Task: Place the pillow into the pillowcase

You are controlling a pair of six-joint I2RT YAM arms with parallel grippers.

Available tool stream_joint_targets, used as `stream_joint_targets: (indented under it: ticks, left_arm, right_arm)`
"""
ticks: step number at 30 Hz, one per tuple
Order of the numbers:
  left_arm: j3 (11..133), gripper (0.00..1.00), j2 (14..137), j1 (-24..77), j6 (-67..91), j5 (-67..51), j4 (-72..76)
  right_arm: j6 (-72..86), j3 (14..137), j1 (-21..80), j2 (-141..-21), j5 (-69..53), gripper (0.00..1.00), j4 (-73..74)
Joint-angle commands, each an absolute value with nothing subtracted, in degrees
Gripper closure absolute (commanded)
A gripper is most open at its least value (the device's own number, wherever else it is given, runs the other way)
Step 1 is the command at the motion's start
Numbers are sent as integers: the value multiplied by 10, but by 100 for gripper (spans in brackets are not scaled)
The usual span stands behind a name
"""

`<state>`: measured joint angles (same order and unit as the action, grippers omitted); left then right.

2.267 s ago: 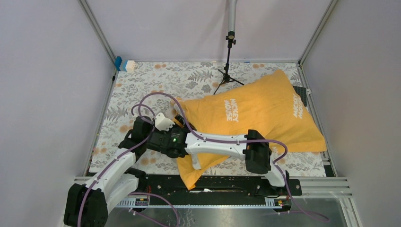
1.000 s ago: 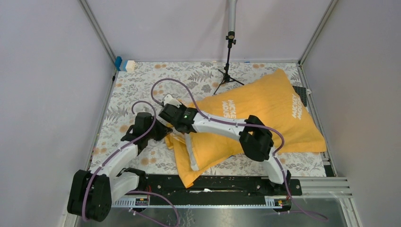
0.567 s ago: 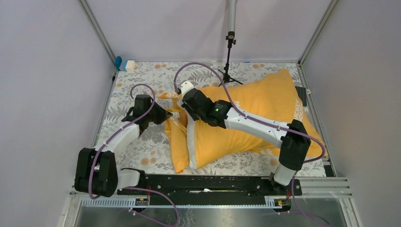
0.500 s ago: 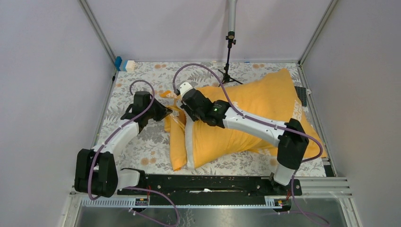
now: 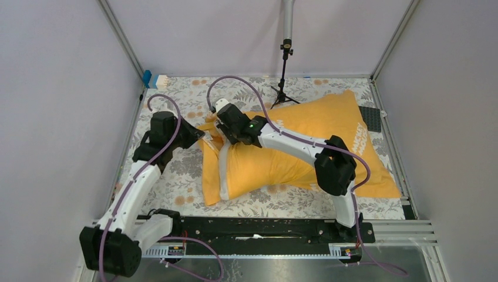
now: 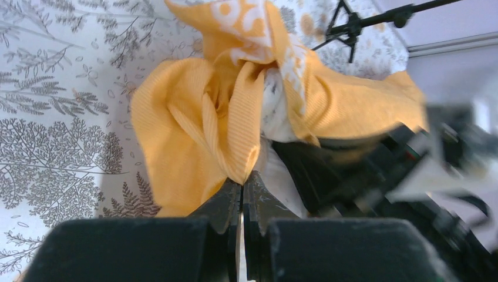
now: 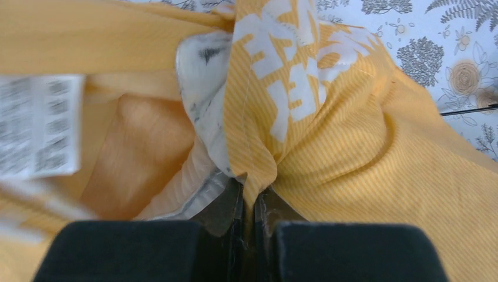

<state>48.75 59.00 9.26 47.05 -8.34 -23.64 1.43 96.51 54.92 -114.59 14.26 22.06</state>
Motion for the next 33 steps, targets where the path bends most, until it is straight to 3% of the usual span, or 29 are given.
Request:
stream_joint_targets:
  ticks: [1, 14, 17, 22, 26, 33]
  left_arm:
    - [542, 100, 488, 66, 445, -16, -116]
    - [465, 100, 387, 66, 450, -128, -179]
    - [416, 100, 380, 66, 465, -156, -206]
    - [370, 100, 403, 66, 471, -183, -210]
    - [382, 100, 429, 66, 460, -188, -201]
    - [404, 100, 465, 66, 454, -203, -195]
  right_arm:
    - [27, 987, 542, -1217, 185, 100, 400]
    - [130, 1123, 507, -1265, 314, 96, 417]
    - [146, 1181, 507, -1256, 297, 83, 409]
    - [132, 1198, 518, -1201, 162, 56, 361]
    - [110, 1185, 552, -1163, 166, 32, 383]
    - [97, 1095, 615, -1057, 235, 12, 393]
